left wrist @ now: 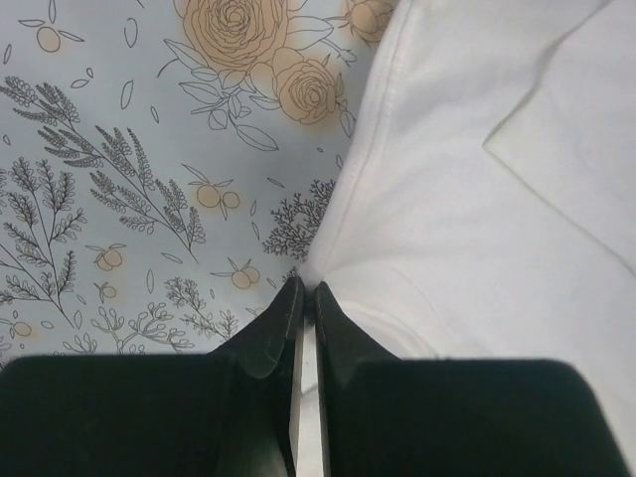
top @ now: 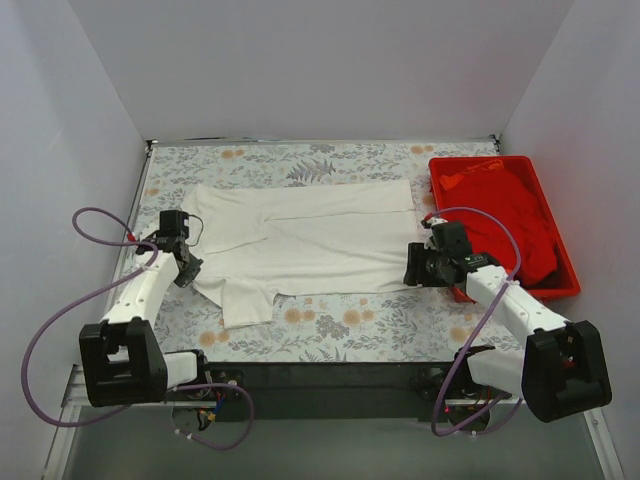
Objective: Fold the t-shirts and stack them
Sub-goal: Fold the tshirt
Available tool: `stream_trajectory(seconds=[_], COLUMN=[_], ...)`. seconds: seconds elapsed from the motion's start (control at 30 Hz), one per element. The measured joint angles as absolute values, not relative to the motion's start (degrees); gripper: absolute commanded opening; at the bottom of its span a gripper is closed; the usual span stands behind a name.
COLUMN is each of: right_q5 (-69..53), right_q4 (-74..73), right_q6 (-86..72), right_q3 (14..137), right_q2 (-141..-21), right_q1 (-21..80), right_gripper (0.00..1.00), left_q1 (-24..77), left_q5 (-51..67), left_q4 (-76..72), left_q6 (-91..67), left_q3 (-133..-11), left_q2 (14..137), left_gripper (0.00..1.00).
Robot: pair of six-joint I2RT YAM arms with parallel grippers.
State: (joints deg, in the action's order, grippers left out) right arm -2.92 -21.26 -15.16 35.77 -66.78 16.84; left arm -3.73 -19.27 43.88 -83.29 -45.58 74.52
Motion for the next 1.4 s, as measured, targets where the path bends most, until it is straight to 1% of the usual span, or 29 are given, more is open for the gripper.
stream_trajectory(seconds=[0.13, 0.4, 0.73, 1.4], right_q5=[-0.6, 3.4, 6.8, 8.4], right_q4=[-22.9, -24.4, -24.7, -21.6], right_q6=[-15.8, -17.7, -19.4, -20.4], right_q3=[35.8, 35.8, 35.8, 36.7], right_q2=[-67.0, -69.5, -71.4, -75.7], right_q1=[16.5, 16.1, 16.1, 15.7], right_gripper=[0.61, 0.56, 0.50, 0.48], left_q1=[-3.7, -3.7, -3.7, -3.7], left_q5=[-18.0, -14.2, -12.6, -10.6], left_q4=[45.5, 46.9, 47.0, 45.9], left_q6=[-84.3, -84.9, -84.8, -84.2], left_q3=[-46.1, -46.3, -46.3, -45.4], left_q2=[68.9, 67.9, 65.4, 64.0], left_gripper=[0.00, 0.00, 0.00, 0.00])
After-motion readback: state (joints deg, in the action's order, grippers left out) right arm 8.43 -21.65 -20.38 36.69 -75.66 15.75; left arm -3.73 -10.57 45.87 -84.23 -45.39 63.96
